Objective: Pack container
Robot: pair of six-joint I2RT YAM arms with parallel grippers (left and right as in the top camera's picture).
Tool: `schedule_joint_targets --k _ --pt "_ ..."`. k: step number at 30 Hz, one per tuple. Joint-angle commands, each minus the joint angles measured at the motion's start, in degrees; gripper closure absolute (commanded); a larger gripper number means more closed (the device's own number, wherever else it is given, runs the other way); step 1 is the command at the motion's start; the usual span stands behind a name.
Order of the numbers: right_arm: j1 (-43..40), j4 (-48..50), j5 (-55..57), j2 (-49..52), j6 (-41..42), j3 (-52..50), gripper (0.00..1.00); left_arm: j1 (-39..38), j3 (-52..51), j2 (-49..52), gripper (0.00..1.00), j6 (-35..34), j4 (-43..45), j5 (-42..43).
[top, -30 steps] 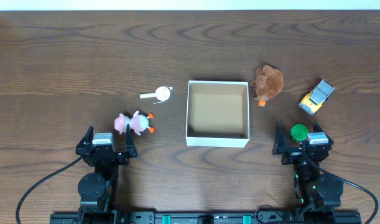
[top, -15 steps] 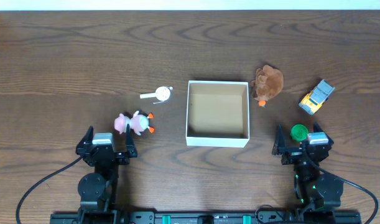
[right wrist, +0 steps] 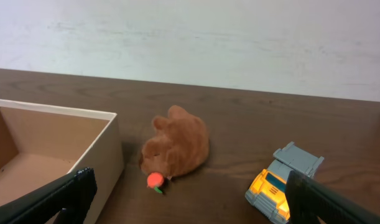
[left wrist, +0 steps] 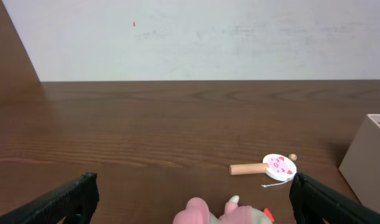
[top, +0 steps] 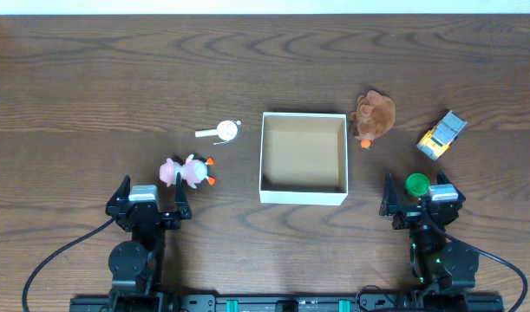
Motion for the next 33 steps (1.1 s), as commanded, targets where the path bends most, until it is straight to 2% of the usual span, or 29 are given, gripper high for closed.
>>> schedule_joint_targets --k 1,23,30,33 --pt "-0.5 -0.04 0.15 -0.39 -0.68 -0.24 0.01 0.28 -1.99 -0.04 0.02 0.37 -0.9 0.46" --pt "-0.5 -0.02 0.17 -0.39 -0.68 -0.24 0.01 0.28 -1.99 -0.04 0.02 0.37 -0.9 0.44" --pt "-0.5 0.11 8.37 -0.39 -1.09 -0.24 0.01 0.28 -1.99 -0.04 0.02 0.37 -0.87 0.46" --pt "-0.5 0.13 8.61 -0.31 1.66 -0.22 0.01 0.28 -1.99 -0.04 0.02 0.37 -0.9 0.46"
